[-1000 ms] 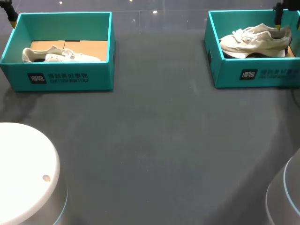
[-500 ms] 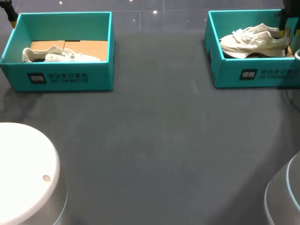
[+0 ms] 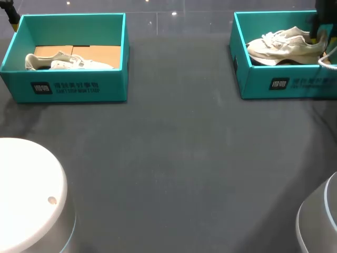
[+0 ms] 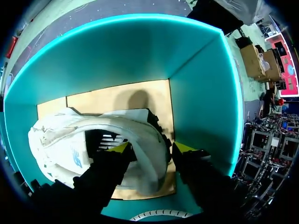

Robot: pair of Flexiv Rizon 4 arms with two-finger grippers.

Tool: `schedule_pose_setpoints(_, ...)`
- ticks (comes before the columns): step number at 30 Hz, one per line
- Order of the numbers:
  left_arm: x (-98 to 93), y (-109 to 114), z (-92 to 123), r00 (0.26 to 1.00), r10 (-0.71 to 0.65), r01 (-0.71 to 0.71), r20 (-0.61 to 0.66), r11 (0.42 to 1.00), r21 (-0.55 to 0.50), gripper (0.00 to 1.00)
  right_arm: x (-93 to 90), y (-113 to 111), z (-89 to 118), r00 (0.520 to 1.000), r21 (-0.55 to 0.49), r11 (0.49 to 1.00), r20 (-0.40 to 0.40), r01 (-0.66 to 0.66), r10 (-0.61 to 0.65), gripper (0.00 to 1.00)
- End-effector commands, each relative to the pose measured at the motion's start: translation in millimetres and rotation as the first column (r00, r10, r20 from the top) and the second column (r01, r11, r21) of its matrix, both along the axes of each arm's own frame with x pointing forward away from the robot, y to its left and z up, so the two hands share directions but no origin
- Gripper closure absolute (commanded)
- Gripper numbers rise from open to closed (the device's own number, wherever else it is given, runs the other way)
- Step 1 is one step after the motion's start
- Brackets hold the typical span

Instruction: Take the shoe out of the shoebox, open the shoe tongue, remove and reinsert the insole, then place the shoe into the shoebox

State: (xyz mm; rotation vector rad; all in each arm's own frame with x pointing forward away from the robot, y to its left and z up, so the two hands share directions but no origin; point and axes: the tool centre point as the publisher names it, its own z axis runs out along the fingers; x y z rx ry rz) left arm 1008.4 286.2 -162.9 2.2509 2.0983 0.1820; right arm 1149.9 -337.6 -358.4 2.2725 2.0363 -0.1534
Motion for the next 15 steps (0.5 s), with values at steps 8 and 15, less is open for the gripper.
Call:
schedule_pose_setpoints(8, -0.9, 0.3, 0.5, 1.0, -0.001, 0.001, 0.001, 1.0, 0.001, 0.0, 6.8, -3.3, -5.9, 1.0, 0.0, 1.0, -0.015, 0.007, -0.007, 0.34)
schedule_pose_setpoints(15, -0.9, 0.3, 0.5, 1.0, -0.001, 0.001, 0.001, 1.0, 0.001, 0.0, 4.8, -4.9, -14.2, 1.0, 0.0, 1.0, -0.026, 0.004, -0.004, 0.25)
